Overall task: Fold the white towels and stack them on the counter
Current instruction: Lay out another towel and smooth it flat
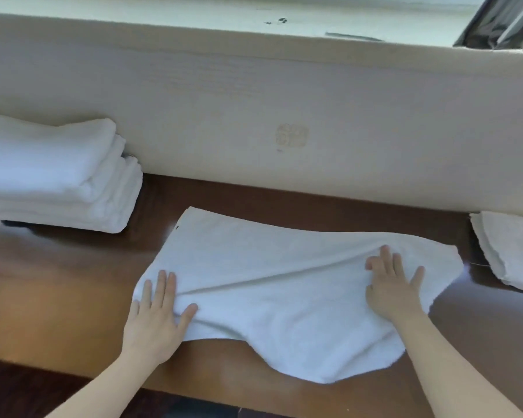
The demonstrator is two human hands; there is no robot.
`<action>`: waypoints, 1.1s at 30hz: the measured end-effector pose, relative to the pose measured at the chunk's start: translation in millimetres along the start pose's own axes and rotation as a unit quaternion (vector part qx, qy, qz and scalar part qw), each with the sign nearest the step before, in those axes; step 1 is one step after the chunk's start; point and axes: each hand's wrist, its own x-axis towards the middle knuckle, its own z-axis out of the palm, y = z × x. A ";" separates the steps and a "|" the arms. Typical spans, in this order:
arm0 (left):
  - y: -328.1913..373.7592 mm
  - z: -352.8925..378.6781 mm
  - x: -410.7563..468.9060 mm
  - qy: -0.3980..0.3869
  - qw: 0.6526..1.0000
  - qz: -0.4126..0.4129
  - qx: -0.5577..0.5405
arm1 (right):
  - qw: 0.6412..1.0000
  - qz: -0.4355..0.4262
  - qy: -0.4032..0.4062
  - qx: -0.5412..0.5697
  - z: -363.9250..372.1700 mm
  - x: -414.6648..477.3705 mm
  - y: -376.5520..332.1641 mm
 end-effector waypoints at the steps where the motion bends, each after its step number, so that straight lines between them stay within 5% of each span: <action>1: 3.5 2.7 -7.9 -0.004 1.000 -0.009 -0.004 | 1.000 -0.007 0.004 0.014 -2.1 3.0 -4.0; 6: 34.0 -2.1 -15.4 0.005 1.000 0.009 -0.003 | 0.992 -0.010 0.093 0.086 15.6 -32.5 -20.8; 11: 72.8 -16.2 22.1 0.023 0.994 0.104 -0.005 | 0.990 0.074 0.044 0.107 61.4 -66.3 -19.1; 22: 70.2 -53.3 97.8 -0.010 0.995 0.082 -0.055 | 0.993 -0.005 0.095 0.069 23.2 -6.3 6.8; 25: 51.4 -37.7 84.0 0.050 0.991 0.118 -0.034 | 0.963 0.066 0.176 0.191 27.9 -28.1 -7.1; 28: 18.7 -3.7 57.0 0.104 0.986 0.123 -0.031 | 0.890 0.204 0.208 0.352 44.4 -53.3 -10.6; 33: -13.0 15.7 39.2 0.087 0.989 0.120 -0.010 | 0.890 0.207 0.258 0.315 61.5 -62.0 -8.1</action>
